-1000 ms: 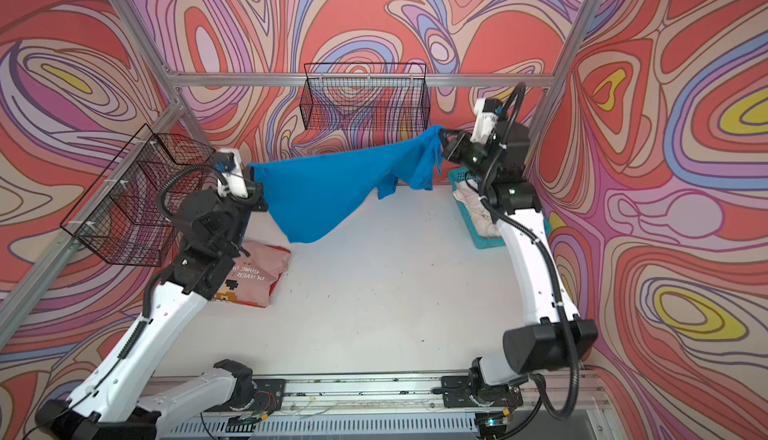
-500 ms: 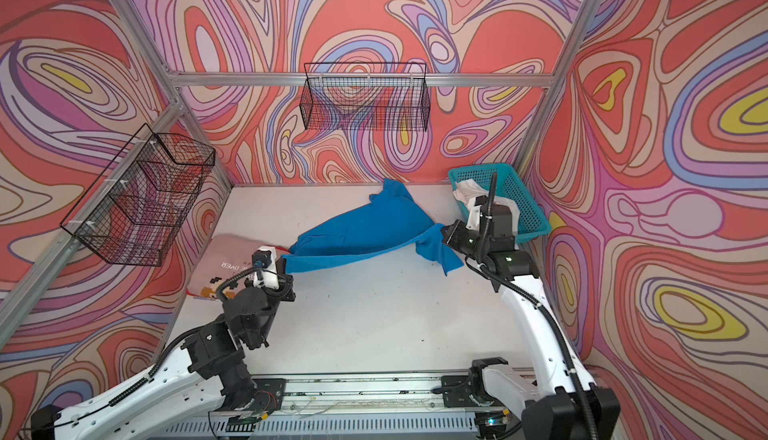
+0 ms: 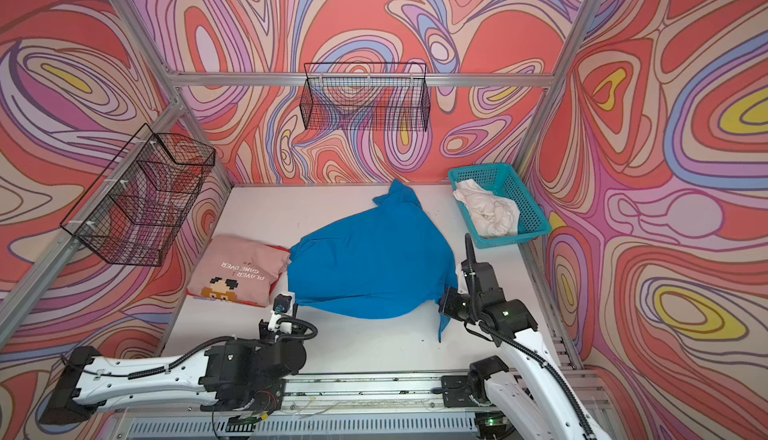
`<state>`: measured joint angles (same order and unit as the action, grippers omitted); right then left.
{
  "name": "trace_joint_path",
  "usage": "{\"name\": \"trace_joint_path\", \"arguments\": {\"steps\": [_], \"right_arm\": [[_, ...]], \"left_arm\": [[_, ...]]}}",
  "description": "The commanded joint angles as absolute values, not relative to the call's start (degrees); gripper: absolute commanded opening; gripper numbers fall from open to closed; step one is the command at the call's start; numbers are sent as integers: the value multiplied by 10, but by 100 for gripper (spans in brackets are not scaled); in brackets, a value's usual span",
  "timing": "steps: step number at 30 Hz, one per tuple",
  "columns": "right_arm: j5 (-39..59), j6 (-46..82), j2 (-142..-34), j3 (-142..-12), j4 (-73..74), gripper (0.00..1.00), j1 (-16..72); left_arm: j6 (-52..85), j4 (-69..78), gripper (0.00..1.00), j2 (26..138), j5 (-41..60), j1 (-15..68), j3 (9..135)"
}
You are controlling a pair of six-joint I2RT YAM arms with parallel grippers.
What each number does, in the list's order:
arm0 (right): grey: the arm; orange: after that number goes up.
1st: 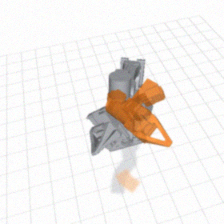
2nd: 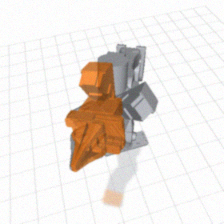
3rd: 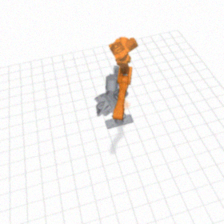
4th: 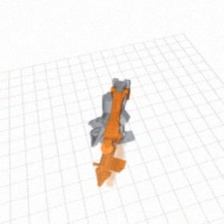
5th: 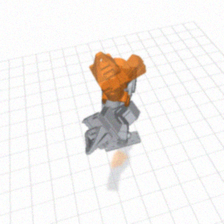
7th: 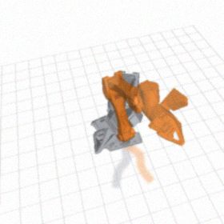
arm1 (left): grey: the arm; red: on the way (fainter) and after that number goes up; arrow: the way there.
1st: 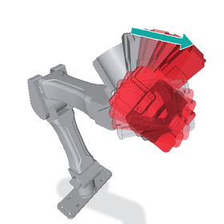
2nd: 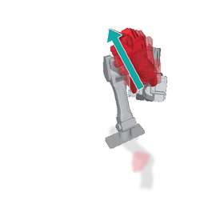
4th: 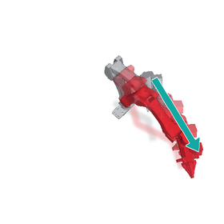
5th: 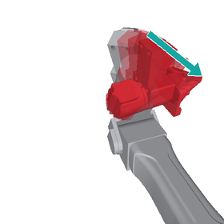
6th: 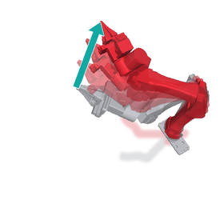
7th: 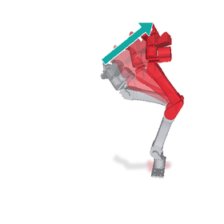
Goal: Fold and stack the t-shirts
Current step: 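Swing the held t-shirt toward the robot and lay it flat on the table, then open both grippers to release the blue t-shirt on the table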
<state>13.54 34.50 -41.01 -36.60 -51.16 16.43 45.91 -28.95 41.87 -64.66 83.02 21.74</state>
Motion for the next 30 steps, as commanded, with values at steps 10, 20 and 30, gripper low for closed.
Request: {"name": "trace_joint_path", "arguments": {"steps": [10,20,30], "right_arm": [[90,392,-357,-291,-562,0,209],[96,373,-356,-297,-578,5,215],[83,381,-390,-326,-553,37,260]], "left_arm": [[961,-684,19,584,-733,963,364],[1300,-980,37,664,-765,987,432],[1093,-880,51,530,-798,968,436]]}}
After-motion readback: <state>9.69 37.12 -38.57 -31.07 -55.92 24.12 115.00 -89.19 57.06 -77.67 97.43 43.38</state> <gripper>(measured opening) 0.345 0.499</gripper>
